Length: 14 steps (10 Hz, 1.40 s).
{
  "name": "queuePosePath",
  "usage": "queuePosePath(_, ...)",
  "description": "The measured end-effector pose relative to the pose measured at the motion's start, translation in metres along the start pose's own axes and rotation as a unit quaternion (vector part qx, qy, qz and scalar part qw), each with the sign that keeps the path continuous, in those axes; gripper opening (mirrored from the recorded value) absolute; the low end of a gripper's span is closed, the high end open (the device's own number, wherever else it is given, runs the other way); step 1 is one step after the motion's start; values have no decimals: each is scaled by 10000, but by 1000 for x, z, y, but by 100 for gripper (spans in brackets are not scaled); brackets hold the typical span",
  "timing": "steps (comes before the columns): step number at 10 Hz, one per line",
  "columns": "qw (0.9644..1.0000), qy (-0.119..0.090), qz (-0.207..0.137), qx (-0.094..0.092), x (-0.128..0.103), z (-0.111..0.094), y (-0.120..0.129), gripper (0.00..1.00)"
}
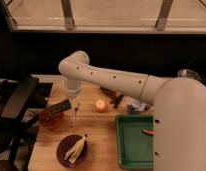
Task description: Place eraser in red bowl
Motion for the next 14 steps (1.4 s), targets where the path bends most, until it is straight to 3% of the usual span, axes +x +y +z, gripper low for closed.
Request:
queuePosePath(2, 9998, -169, -42, 95, -6, 17, -8, 4)
queuePosePath(5, 9992, -311, -89, 216, -21, 33, -22, 34)
queuePosePath(9, 9992, -339, 8, 217, -22, 45, -27, 69)
queuePosePath(14, 9986, -450, 153, 216, -21, 50, -29, 70)
